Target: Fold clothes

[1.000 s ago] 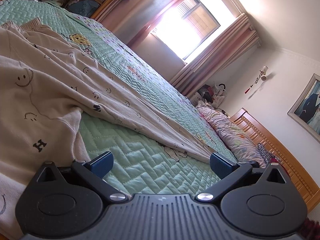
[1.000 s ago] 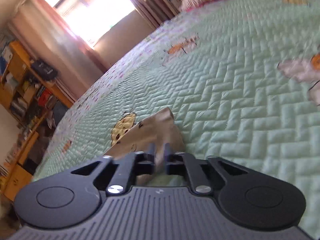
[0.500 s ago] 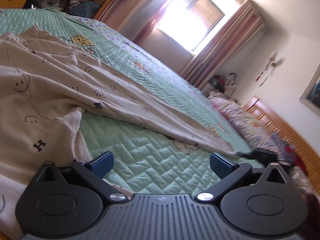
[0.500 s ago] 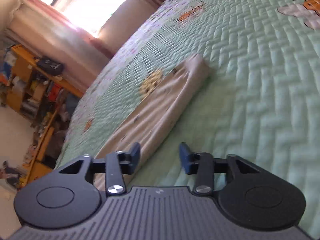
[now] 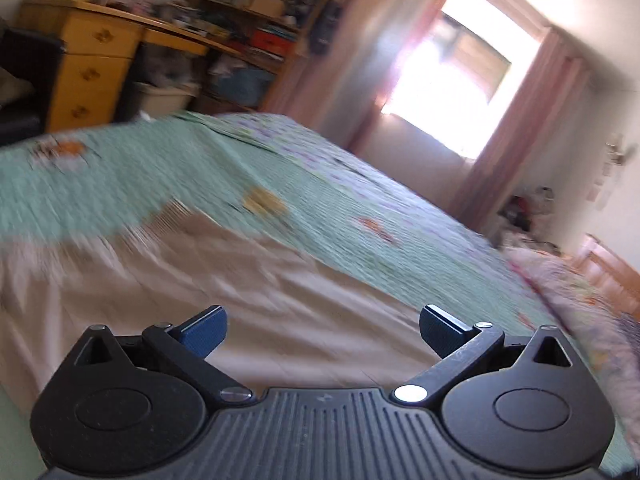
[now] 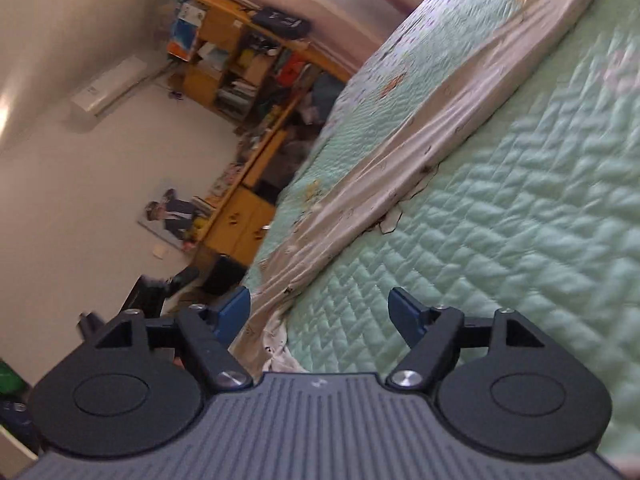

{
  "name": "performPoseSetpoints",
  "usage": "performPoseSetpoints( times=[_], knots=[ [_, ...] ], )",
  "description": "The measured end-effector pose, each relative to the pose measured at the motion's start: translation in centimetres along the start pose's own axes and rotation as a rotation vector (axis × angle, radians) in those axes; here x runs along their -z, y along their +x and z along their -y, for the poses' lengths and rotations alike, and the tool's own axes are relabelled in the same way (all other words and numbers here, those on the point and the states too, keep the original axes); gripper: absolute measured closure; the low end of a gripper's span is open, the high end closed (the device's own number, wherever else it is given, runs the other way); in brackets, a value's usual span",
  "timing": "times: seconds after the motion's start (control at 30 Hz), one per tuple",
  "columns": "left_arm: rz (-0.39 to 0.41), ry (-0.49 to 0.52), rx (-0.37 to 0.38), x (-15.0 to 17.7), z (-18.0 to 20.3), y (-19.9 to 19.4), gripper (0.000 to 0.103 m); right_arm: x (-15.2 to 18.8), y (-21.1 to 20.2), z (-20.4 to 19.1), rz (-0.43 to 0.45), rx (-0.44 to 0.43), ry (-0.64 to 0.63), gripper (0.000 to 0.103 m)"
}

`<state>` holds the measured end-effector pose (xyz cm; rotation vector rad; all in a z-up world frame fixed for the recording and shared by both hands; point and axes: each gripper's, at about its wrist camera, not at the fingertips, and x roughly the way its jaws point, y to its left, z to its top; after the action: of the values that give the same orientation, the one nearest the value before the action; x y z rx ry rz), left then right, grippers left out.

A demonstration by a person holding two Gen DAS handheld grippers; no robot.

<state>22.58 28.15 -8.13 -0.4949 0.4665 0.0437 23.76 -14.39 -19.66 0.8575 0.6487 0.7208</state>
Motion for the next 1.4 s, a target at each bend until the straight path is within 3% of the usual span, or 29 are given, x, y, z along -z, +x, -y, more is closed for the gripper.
performPoseSetpoints(
  times=[0.03, 0.07, 0.2, 0.27, 0.3, 0.33, 0.37, 0.4, 0.43, 0.5, 0.6, 0.67, 0.7, 0.73, 0.8, 0.87, 0.9, 0.93, 0.97, 1.0, 1.03, 1.07, 1.13, 1.17, 1.23, 1.27, 1.33, 1.4],
  knots=[
    [-0.025, -0.011, 0.009, -1.4, -0.9, 1.0, 0.008, -0.3, 0.7, 1.0, -0.002, -0.017, 0.009, 0.028],
    [-0.042, -0.028, 0.035, -2.6, -1.7, 2.1, 0.009, -0.2, 0.7, 1.9, 0.026, -0.048, 0.001, 0.036],
    [-0.123, -0.112, 0.132, -6.1, -4.2, 7.3, 0.027, -0.8, -0.5, 4.6, 0.077, -0.180, 0.095, 0.040],
    [-0.221, -0.119, 0.154, -6.6, -5.0, 11.1, 0.044, -1.1, -0.7, 5.5, 0.087, -0.200, 0.140, 0.049],
    [-0.272, -0.112, 0.143, -6.7, -5.3, 13.1, 0.061, -1.2, -0.7, 5.9, 0.089, -0.209, 0.159, 0.050],
    [-0.311, -0.101, 0.094, -6.4, -6.0, 15.1, 0.072, -1.3, -0.8, 6.1, 0.091, -0.215, 0.162, 0.050],
    [-0.345, -0.073, 0.023, -6.4, -6.9, 17.1, 0.074, -1.4, -0.7, 6.1, 0.091, -0.215, 0.159, 0.050],
    [-0.351, -0.043, -0.004, -6.6, -7.8, 18.5, 0.099, -1.4, -0.6, 6.0, 0.090, -0.215, 0.155, 0.050],
    [-0.351, -0.013, -0.022, -6.8, -8.7, 19.8, 0.098, -1.5, -0.7, 5.9, 0.089, -0.211, 0.150, 0.051],
    [-0.328, -0.085, -0.018, -8.1, -10.1, 20.4, 0.099, -1.1, -0.8, 6.0, 0.087, -0.206, 0.147, 0.053],
    [-0.276, -0.104, -0.057, -9.1, -10.4, 19.6, 0.097, -0.8, -0.6, 6.0, 0.087, -0.203, 0.144, 0.053],
    [-0.229, -0.093, -0.118, -9.7, -11.0, 18.8, 0.090, -0.7, -0.6, 6.1, 0.088, -0.205, 0.145, 0.053],
    [-0.223, -0.118, -0.107, -10.0, -11.3, 18.3, 0.083, -0.7, -0.4, 6.0, 0.089, -0.207, 0.146, 0.053],
    [-0.220, -0.148, -0.089, -10.2, -11.7, 17.7, 0.083, -0.7, -0.1, 5.9, 0.090, -0.209, 0.148, 0.053],
    [-0.197, -0.184, 0.033, -10.4, -10.7, 16.0, 0.081, -0.7, -0.1, 5.9, 0.092, -0.212, 0.149, 0.053],
    [-0.206, -0.155, 0.150, -10.0, -8.7, 14.5, 0.069, -0.6, -0.2, 6.1, 0.094, -0.216, 0.151, 0.053],
    [-0.236, -0.122, 0.169, -9.5, -7.6, 14.5, 0.059, -0.5, -0.3, 6.2, 0.095, -0.218, 0.153, 0.053],
    [-0.282, -0.067, 0.134, -8.6, -6.5, 15.1, 0.054, -0.5, -0.3, 6.2, 0.097, -0.221, 0.155, 0.053],
    [-0.305, -0.029, 0.050, -7.9, -6.4, 16.0, 0.054, -0.4, -0.4, 6.2, 0.097, -0.220, 0.152, 0.053],
    [-0.323, 0.006, -0.041, -7.3, -6.4, 17.0, 0.066, -0.4, -0.5, 6.3, 0.098, -0.222, 0.151, 0.053],
    [-0.340, 0.041, -0.132, -6.6, -6.5, 17.9, 0.094, -0.3, -0.6, 6.5, 0.099, -0.224, 0.151, 0.053],
    [-0.310, 0.032, -0.188, -6.8, -6.7, 18.0, 0.100, -0.2, -0.7, 6.6, 0.101, -0.225, 0.150, 0.053],
    [-0.270, 0.025, -0.282, -7.3, -6.2, 17.6, 0.099, -0.2, -0.9, 6.6, 0.102, -0.229, 0.150, 0.053],
    [-0.254, 0.069, -0.311, -7.2, -5.0, 17.1, 0.095, -0.1, -1.0, 6.7, 0.103, -0.231, 0.149, 0.053],
    [-0.225, 0.192, -0.343, -6.8, -2.1, 16.1, 0.068, -0.1, -1.1, 6.8, 0.104, -0.237, 0.153, 0.053],
    [-0.218, 0.254, -0.334, -6.4, -0.5, 15.6, 0.063, -0.1, -1.2, 6.9, 0.104, -0.240, 0.155, 0.053],
    [-0.217, 0.307, -0.256, -5.7, 1.7, 13.7, 0.042, -0.1, -1.4, 7.0, 0.105, -0.245, 0.159, 0.053],
    [-0.253, 0.313, -0.162, -4.6, 3.5, 12.1, 0.028, -0.1, -1.5, 7.1, 0.106, -0.250, 0.160, 0.053]
  ],
)
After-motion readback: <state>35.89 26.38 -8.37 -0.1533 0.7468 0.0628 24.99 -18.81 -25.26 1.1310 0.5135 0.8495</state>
